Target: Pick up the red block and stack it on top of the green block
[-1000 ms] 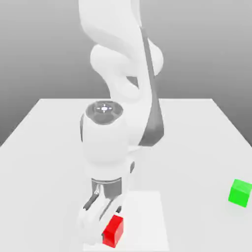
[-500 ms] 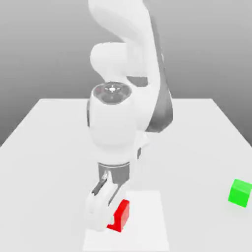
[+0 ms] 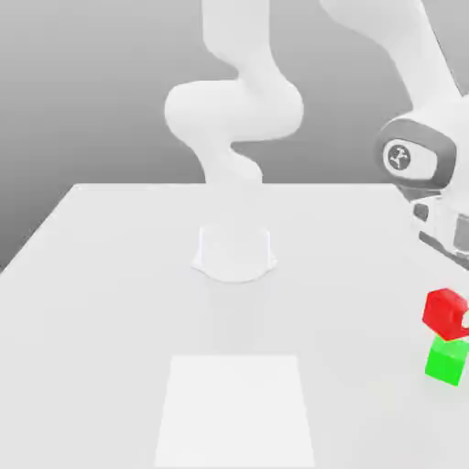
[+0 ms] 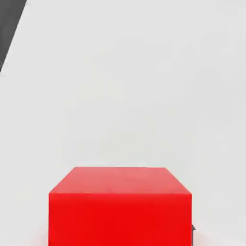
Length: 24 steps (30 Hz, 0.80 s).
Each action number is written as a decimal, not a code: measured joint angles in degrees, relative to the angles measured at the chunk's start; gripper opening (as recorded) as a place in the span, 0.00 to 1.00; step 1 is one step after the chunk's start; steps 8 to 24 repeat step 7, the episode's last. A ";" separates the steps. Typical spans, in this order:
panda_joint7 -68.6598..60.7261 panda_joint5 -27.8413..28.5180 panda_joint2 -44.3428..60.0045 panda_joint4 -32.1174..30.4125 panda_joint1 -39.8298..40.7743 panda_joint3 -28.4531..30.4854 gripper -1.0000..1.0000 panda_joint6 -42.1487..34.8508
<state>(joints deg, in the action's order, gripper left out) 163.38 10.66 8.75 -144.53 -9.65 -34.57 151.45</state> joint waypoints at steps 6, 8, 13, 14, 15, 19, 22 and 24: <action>2.46 3.41 6.40 0.44 -13.28 13.51 1.00 6.28; 2.46 3.41 6.40 0.44 -13.28 13.51 1.00 6.28; 2.46 3.41 6.40 0.44 -13.28 13.51 1.00 6.28; 2.46 3.41 6.40 0.44 -13.28 13.51 1.00 6.28; 2.46 3.41 6.40 0.44 -13.28 13.51 1.00 6.28; 2.46 3.41 6.40 0.44 -13.28 13.51 1.00 6.28; 2.46 3.41 6.40 0.44 -13.28 13.51 1.00 6.28; 2.46 3.41 6.40 0.44 -13.28 13.51 1.00 6.28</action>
